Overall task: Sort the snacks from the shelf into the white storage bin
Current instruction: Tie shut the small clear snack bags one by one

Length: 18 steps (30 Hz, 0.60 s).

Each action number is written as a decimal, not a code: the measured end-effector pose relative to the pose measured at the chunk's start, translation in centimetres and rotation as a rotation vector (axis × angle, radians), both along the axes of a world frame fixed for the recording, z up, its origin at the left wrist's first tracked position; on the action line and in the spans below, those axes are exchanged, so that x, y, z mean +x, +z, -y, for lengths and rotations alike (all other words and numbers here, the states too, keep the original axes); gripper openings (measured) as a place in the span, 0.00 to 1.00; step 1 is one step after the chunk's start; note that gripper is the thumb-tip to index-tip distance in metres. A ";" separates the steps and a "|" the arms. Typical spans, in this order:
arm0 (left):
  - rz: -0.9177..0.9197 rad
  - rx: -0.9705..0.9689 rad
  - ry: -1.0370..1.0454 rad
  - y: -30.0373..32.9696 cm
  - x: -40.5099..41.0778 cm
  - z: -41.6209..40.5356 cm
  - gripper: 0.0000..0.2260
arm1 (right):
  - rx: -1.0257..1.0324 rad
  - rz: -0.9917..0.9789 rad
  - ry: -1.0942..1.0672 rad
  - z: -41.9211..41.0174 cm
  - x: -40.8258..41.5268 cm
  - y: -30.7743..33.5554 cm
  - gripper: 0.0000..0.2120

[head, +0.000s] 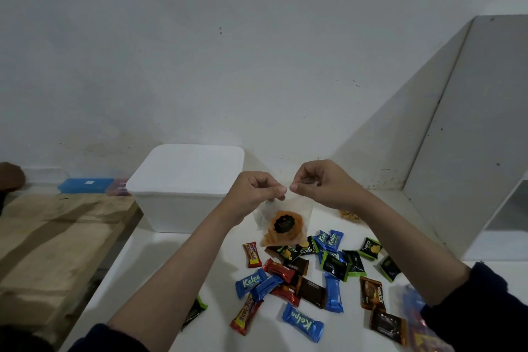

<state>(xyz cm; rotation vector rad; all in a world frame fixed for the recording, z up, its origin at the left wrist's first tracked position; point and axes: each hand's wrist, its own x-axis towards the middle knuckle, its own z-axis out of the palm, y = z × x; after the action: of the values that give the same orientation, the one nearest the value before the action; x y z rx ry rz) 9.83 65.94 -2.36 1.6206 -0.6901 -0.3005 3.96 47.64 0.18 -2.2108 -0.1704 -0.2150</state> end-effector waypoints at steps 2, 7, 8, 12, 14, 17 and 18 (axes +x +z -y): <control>-0.009 0.024 -0.014 0.2 0.1 -0.2 0.03 | 0.021 0.008 -0.001 0.1 -0.1 0.0 0.05; -0.101 -0.023 0.029 0.1 0.5 -0.8 0.04 | 0.077 0.042 -0.075 0.1 -0.3 -0.6 0.06; -0.119 -0.051 0.050 0.1 0.7 -0.8 0.03 | 0.083 0.035 -0.083 0.0 -0.2 -0.7 0.06; -0.106 -0.060 0.099 -0.4 0.7 -0.7 0.05 | 0.034 -0.026 -0.065 -0.4 -0.2 -0.8 0.06; -0.070 -0.052 0.088 -0.6 0.7 -0.7 0.06 | -0.011 -0.034 -0.042 -0.7 -0.2 -0.6 0.05; -0.021 -0.044 0.072 -0.6 0.6 -0.7 0.07 | -0.059 -0.012 -0.022 -1.4 -0.3 -0.5 0.05; -0.013 -0.046 0.070 -0.6 0.6 -0.7 0.06 | -0.052 -0.002 -0.029 -1.5 -0.3 -0.5 0.05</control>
<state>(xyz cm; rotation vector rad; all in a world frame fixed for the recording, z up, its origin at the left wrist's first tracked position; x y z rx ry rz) 10.42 66.60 -2.98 1.5938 -0.6248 -0.2417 3.67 49.14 -0.34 -2.2665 -0.1438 -0.2269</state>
